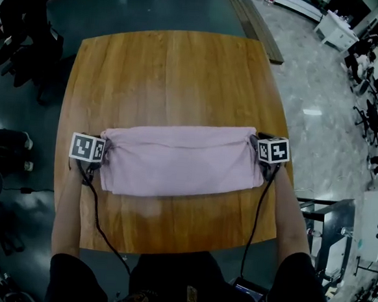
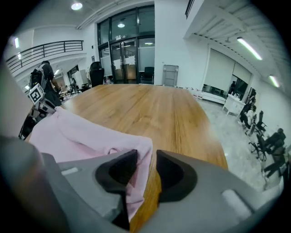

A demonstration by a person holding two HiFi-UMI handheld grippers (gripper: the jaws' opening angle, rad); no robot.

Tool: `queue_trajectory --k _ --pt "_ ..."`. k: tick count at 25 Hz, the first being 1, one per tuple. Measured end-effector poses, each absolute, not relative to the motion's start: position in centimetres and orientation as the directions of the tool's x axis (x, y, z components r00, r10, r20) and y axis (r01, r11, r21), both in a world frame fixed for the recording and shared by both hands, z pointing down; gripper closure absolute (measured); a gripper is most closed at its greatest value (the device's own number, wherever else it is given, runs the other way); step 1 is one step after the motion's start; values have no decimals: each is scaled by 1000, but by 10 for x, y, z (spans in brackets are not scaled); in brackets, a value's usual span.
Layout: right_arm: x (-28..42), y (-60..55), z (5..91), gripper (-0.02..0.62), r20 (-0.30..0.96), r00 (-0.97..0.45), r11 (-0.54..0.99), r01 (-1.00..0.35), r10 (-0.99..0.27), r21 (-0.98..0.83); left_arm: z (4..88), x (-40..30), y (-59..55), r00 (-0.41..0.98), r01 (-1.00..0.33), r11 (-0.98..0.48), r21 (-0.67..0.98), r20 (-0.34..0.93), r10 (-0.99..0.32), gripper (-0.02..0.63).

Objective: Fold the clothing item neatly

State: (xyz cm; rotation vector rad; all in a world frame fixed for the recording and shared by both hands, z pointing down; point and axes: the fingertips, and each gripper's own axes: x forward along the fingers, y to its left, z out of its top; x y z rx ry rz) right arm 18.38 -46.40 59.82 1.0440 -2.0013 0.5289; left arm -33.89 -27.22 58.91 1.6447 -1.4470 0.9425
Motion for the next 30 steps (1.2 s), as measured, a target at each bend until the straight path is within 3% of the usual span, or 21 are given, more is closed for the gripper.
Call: queue_trajectory --k 3,9,13,17,22,25,30 --pt "191 -471 593 426 790 -332 535 -845 -516 -6 580 -351 -270 100 -995 -68 76 872 -479 414" --pt "186 -461 537 423 687 -395 546 -838 -609 2 544 -367 -253 86 -996 -49 71 824 -561 414" --pt "180 -442 504 423 613 -449 563 -826 -650 -8 522 -343 -243 71 -997 -49 52 775 -628 416" --pt "172 -415 482 475 564 -496 583 -812 -660 -31 504 -296 -236 91 -996 -74 55 731 -676 425" --pt "157 -370 450 592 466 -559 605 -794 -686 -63 474 -230 -217 83 -996 -68 50 654 -752 535" --pt "150 -336 438 594 424 -606 629 -771 -673 -103 456 -187 -202 89 -996 -72 54 608 -789 591" --pt "147 -260 419 595 359 -690 707 -699 -629 -106 424 -108 -159 120 -992 -79 101 519 -846 598"
